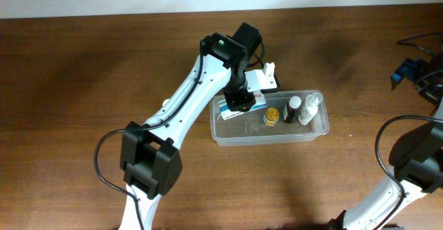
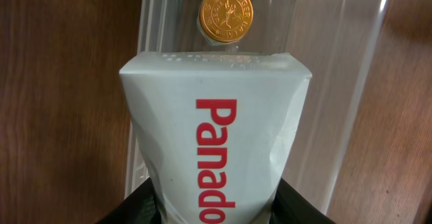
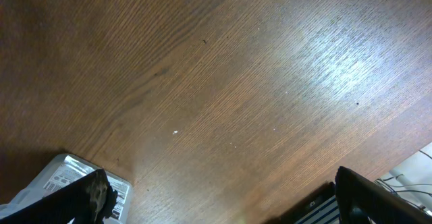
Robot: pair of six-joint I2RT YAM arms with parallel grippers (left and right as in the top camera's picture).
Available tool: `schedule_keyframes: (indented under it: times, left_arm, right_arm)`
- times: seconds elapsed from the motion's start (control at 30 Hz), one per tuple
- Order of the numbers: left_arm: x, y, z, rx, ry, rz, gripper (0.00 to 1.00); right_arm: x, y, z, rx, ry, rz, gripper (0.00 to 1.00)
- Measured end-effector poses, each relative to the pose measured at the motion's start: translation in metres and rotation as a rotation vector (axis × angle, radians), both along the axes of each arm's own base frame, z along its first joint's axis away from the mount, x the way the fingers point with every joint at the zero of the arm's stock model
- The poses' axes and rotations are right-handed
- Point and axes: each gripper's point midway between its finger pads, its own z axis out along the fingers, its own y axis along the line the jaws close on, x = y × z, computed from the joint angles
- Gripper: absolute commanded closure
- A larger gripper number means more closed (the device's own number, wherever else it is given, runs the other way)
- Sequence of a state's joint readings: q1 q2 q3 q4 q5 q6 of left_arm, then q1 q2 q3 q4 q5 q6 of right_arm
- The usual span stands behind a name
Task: Pack container
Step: 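Lift the Panadol box with left gripper and carry it into container, then open left gripper and move it to the orange tube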
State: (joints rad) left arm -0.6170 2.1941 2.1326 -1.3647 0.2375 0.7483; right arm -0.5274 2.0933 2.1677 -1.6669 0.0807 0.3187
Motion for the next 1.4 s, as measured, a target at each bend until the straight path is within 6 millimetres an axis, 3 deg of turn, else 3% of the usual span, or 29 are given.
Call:
schedule_keyframes:
  times: [0.4,0.43,0.53,0.63,0.7,0.8,0.9,0.97,1.17,1.27,1.4]
  left_arm:
    - [-0.001,-0.001,-0.002,-0.005,0.005,-0.020,0.43]
    - [-0.001,-0.001,-0.002,-0.006,0.004,-0.020,0.34]
    - [0.000,-0.002,-0.002,-0.008,0.001,-0.020,0.32]
    - [0.005,-0.002,0.003,-0.003,-0.016,0.014,0.20]
    - [0.015,0.000,0.013,0.009,-0.058,0.069,0.01]
    - [0.038,0.010,0.040,0.039,-0.159,0.227,0.01]
    - [0.054,0.034,0.068,0.072,-0.224,0.437,0.00]
    - [0.060,0.061,0.079,0.101,-0.221,0.604,0.01]
    - [0.062,0.152,0.078,0.201,-0.092,1.036,0.00]
    - [0.069,0.176,0.077,0.150,-0.015,1.154,0.01]
    - [0.071,0.187,0.074,0.101,0.068,1.224,0.01]
  right_arm:
    - [0.000,0.000,0.000,0.000,0.000,0.000,0.02]
    - [0.000,0.000,0.000,0.000,0.000,0.000,0.02]
    - [0.000,0.000,0.000,0.000,0.000,0.000,0.02]
    - [0.000,0.000,0.000,0.000,0.000,0.001,0.02]
    - [0.000,0.000,0.000,0.000,0.000,0.000,0.02]
    - [0.000,0.000,0.000,0.000,0.000,0.000,0.01]
    - [0.000,0.000,0.000,0.000,0.000,0.000,0.02]
    - [0.000,0.000,0.000,0.000,0.000,0.000,0.02]
    - [0.000,0.000,0.000,0.000,0.000,0.000,0.02]
    - [0.000,0.000,0.000,0.000,0.000,0.000,0.02]
    - [0.000,0.000,0.000,0.000,0.000,0.000,0.02]
